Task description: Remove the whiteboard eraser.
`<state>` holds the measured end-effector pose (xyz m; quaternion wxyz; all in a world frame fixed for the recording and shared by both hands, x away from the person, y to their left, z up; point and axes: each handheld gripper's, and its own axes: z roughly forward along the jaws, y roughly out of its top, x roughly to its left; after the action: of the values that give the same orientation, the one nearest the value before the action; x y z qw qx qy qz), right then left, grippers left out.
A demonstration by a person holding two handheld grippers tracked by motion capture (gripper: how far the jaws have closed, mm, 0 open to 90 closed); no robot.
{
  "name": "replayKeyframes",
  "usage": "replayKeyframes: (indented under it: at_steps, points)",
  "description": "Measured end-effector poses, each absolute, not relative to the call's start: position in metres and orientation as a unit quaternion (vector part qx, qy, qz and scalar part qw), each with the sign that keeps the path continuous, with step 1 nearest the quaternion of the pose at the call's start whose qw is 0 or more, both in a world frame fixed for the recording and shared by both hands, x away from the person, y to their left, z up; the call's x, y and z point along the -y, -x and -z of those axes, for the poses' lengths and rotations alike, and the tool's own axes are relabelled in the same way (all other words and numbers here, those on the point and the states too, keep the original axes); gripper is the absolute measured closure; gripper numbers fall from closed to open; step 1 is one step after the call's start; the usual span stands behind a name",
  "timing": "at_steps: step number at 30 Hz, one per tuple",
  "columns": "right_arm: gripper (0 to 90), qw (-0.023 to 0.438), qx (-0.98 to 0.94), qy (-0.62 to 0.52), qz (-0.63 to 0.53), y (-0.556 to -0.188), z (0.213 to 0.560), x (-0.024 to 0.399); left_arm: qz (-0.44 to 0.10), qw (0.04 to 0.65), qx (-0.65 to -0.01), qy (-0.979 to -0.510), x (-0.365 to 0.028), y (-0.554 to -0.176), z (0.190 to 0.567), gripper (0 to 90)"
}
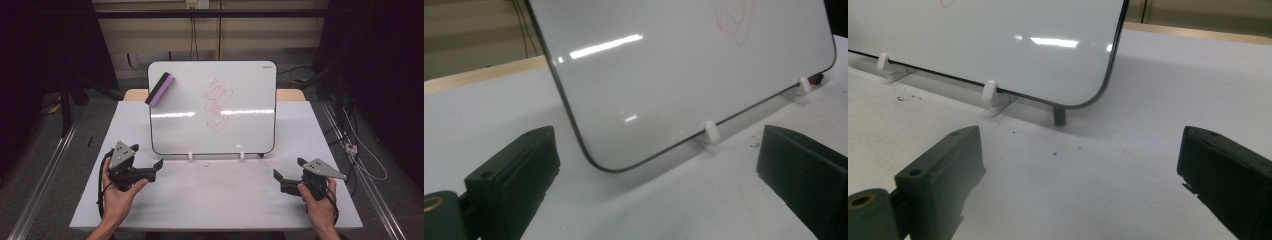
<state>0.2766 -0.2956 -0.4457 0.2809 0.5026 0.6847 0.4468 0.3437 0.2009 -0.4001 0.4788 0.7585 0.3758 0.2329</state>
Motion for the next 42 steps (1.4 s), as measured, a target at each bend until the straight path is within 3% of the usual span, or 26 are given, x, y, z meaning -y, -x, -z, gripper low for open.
replayKeyframes:
  at_steps: [24,33,42]
  points:
    - [4.3,0.276,-0.687,-0.5,-0.449,-0.278,0.447,0.295,-0.266,0.484,-0.344,-0.759,-0.189,-0.395,0.359,5.8]
    - [4.3,0.275,-0.691,-0.498,-0.447,-0.278,0.447,0.293,-0.312,0.468,-0.342,-0.753,-0.189,-0.416,0.338,6.2]
    - [4.3,0.276,-0.692,-0.497,-0.446,-0.279,0.448,0.293,-0.348,0.442,-0.328,-0.759,-0.188,-0.433,0.326,12.3]
